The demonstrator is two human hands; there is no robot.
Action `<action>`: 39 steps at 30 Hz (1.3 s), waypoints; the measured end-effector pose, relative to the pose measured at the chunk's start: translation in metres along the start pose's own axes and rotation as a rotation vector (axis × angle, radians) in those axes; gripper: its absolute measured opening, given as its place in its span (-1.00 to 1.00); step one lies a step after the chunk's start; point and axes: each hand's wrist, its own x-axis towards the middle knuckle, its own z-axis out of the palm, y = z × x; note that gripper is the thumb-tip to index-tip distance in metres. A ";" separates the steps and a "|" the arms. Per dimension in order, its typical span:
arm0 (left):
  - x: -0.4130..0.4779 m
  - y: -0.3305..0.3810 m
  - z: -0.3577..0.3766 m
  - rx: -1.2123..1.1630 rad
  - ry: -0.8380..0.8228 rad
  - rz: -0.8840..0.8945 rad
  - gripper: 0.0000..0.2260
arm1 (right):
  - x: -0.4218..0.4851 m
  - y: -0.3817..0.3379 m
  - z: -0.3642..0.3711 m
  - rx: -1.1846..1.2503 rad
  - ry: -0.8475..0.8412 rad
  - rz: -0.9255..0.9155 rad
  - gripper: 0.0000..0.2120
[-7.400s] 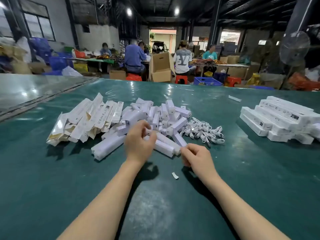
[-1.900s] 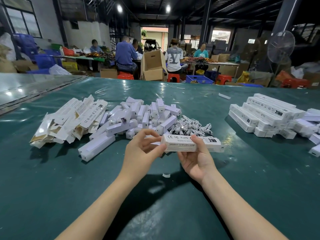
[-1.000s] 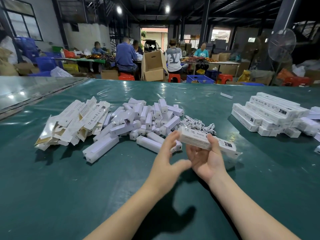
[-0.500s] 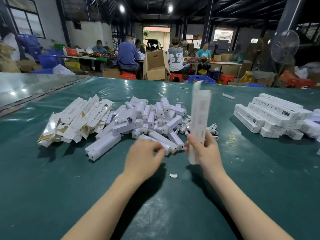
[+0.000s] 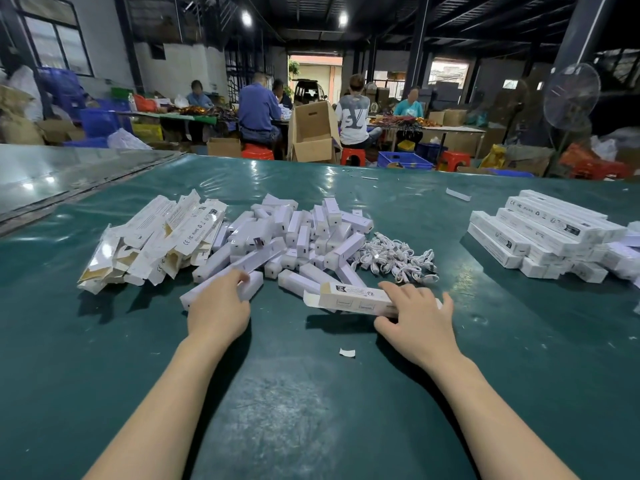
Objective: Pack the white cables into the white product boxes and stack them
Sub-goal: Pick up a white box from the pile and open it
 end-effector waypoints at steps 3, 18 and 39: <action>-0.005 0.010 -0.005 -0.186 0.142 0.026 -0.75 | -0.001 0.001 0.000 -0.023 0.000 -0.025 -0.56; -0.011 0.030 -0.018 -1.096 -0.403 -0.030 -0.69 | -0.001 0.005 -0.001 0.234 0.313 -0.041 -0.75; -0.007 0.034 -0.017 -1.001 -0.282 -0.010 -0.79 | -0.004 0.005 -0.003 0.373 0.416 -0.149 -0.75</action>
